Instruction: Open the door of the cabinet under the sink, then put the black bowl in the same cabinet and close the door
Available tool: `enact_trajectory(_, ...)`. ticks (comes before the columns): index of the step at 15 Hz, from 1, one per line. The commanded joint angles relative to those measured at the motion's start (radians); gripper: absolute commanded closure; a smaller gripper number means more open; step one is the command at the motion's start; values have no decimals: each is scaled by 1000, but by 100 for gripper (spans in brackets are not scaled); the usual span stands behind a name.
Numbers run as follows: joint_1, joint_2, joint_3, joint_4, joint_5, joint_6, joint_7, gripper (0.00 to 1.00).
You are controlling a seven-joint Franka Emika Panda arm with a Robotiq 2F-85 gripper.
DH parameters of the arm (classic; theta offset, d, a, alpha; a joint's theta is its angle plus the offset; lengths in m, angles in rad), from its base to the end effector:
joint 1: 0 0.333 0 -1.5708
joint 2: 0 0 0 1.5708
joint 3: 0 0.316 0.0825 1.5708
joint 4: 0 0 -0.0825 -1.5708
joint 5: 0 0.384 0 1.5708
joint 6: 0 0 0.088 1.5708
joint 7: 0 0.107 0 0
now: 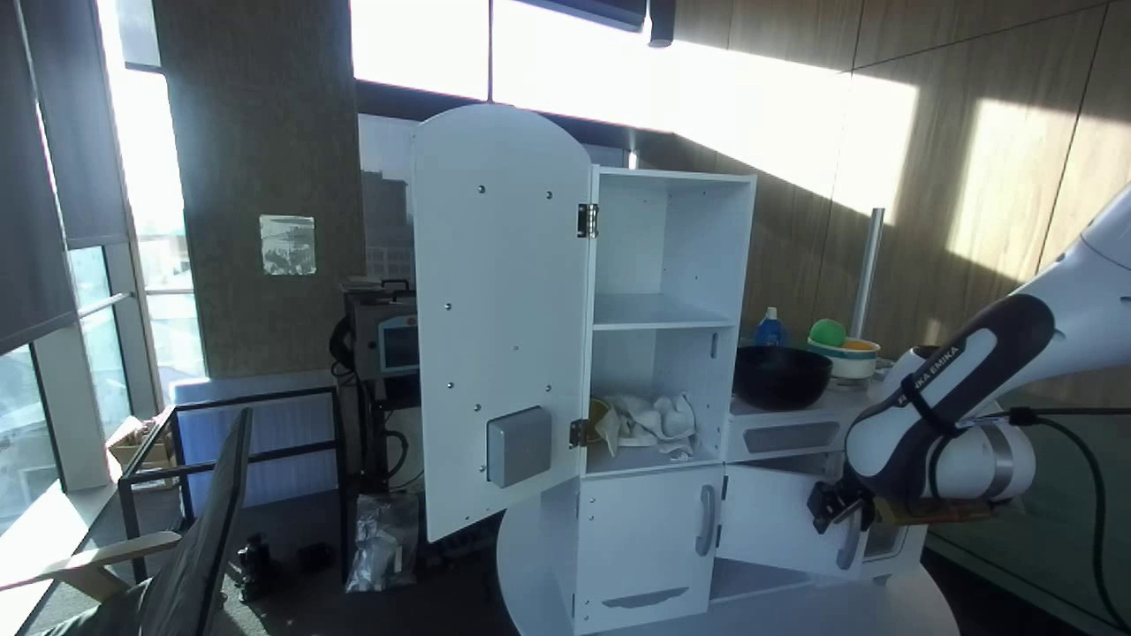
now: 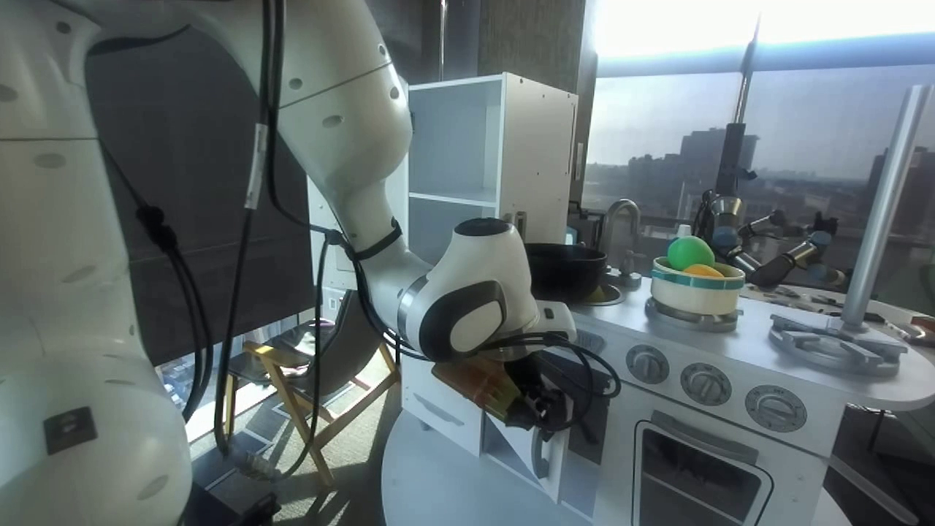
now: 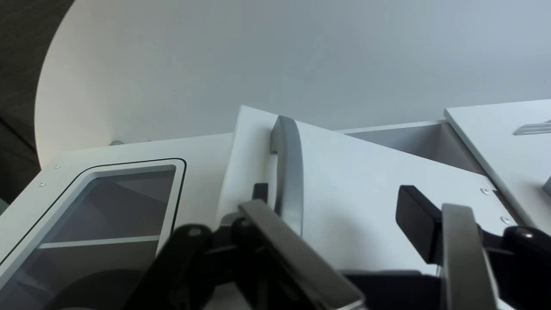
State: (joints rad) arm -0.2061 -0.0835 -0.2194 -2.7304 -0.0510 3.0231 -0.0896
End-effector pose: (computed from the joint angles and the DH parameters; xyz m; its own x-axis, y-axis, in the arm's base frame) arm 0.3953 -0.1737 0.2880 0.8949 -0.2586 0.3638 -0.2919 -0.9557 0.0387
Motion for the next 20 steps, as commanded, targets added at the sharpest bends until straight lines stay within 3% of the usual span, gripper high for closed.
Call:
enact_trajectory(1, 56, -89, 5, -28, 61, -88, -46, 0)
enact_trajectory(6, 128, -153, -20, -18, 230, -278, -193, 0)
enact_trajectory(9, 10, -157, 55, -18, -30, -332, -32, 0)
enact_trajectory(11, -163, -155, 222, 22, -213, -381, 90, 0)
enact_trajectory(12, -191, -187, 251, 35, -300, -432, 151, 0)
enact_trajectory(14, -164, -231, 236, 73, -457, -578, 275, 0)
enact_trajectory(16, -151, -264, 247, 118, -518, -733, 320, 0)
enact_trajectory(18, -133, -272, 230, 163, -583, -769, 326, 0)
enact_trajectory(20, -126, -248, 214, 214, -639, -698, 358, 0)
